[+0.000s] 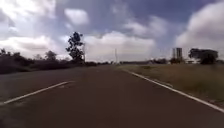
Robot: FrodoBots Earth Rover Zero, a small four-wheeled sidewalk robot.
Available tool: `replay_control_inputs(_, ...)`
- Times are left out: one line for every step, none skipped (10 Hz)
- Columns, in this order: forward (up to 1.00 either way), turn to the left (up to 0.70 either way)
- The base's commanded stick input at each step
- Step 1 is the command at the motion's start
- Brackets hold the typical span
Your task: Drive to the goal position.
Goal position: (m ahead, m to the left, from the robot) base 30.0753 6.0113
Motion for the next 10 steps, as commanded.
replay_control_inputs(1.0,-0.04)
replay_control_inputs(1.0,0.0)
replay_control_inputs(1.0,0.0)
replay_control_inputs(1.0,0.0)
replay_control_inputs(1.0,0.0)
replay_control_inputs(1.0,0.0)
replay_control_inputs(1.0,0.0)
replay_control_inputs(1.0,0.0)
replay_control_inputs(1.0,0.0)
replay_control_inputs(1.0,0.0)
